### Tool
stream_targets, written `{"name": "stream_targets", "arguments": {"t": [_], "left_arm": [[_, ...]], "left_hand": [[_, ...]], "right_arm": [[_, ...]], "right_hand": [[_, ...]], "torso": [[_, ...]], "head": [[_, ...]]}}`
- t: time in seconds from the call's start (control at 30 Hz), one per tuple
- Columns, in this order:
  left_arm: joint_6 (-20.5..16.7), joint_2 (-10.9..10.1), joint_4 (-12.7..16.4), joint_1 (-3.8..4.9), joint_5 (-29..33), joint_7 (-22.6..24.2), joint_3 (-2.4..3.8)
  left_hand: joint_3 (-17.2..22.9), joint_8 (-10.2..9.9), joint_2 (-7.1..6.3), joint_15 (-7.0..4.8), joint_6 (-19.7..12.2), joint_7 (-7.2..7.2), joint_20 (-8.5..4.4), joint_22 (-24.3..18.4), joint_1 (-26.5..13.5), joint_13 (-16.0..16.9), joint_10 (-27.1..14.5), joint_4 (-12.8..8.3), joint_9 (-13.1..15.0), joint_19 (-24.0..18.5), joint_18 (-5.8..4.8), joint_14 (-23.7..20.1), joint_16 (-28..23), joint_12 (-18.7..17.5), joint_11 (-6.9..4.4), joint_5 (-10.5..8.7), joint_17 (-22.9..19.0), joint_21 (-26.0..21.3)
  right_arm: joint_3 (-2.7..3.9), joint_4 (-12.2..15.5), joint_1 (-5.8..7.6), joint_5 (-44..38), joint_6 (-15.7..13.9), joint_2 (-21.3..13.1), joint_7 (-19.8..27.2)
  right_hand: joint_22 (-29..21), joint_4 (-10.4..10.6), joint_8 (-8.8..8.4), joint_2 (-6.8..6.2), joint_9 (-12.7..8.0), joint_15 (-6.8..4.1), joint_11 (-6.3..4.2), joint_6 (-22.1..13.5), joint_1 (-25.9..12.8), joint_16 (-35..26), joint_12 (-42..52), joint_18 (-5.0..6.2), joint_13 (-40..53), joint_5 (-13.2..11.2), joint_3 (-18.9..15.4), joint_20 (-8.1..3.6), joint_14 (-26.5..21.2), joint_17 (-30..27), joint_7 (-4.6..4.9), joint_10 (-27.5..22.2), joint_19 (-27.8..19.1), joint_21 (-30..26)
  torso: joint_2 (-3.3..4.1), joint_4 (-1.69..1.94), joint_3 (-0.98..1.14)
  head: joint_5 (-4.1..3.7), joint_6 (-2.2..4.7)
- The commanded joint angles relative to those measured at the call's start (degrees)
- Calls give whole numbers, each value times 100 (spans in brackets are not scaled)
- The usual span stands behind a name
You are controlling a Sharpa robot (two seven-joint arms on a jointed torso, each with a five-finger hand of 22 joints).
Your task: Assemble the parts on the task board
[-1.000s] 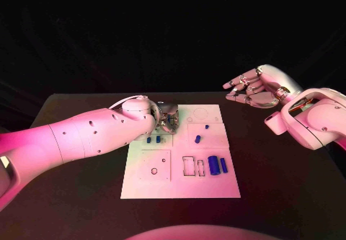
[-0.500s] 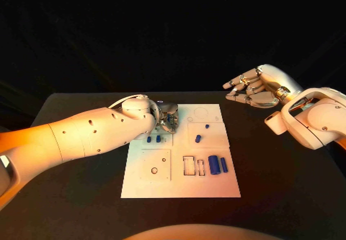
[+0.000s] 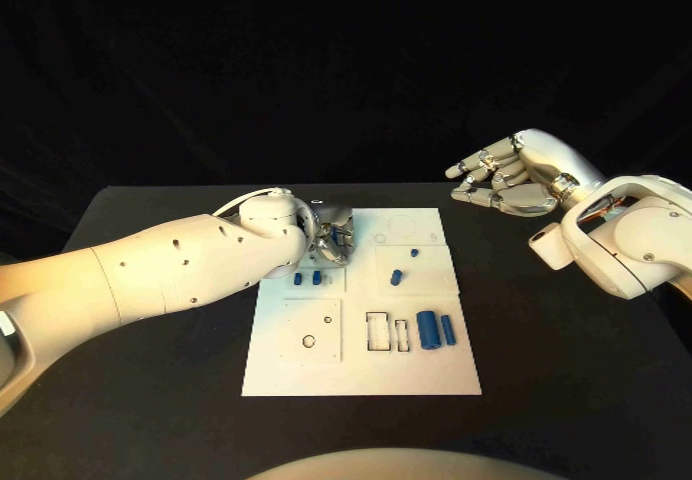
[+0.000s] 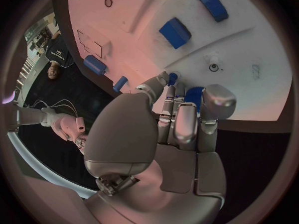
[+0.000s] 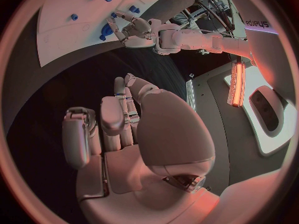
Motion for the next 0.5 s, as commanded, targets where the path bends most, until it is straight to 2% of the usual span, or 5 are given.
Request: {"name": "stream_targets", "arguments": {"t": [0.03,0.5], "left_arm": [[66,-18,10,-45,18,-9,-32],[143,-91,49,-55,27,-32,-33]], "left_hand": [[6,-28,-80,24,-40,-15,11,-21,1,6,-51,0,-6,52,-63,44,29,-34,-7,-15,-4,-38],[17,-14,-62,25,0,-6,14,-26,1,14,-60,2,4,54,-62,46,35,-34,-8,-9,3,-46]], "right_arm": [[1,-1,-5,-49,79,8,8],[1,-1,-6,-49,100,20,11]], "right_hand": [[892,25,13,-1,6,0,-3,14,-53,32,-41,-34,-8,-17,-5,13,167,9,41,36,311,24],[889,29,15,2,8,-1,-5,19,-56,44,-53,-33,-21,-18,-7,13,171,18,39,46,309,20]], "torso": [[-1,-1,-1],[0,-3,2]], "head": [[-4,-5],[2,-13]]}}
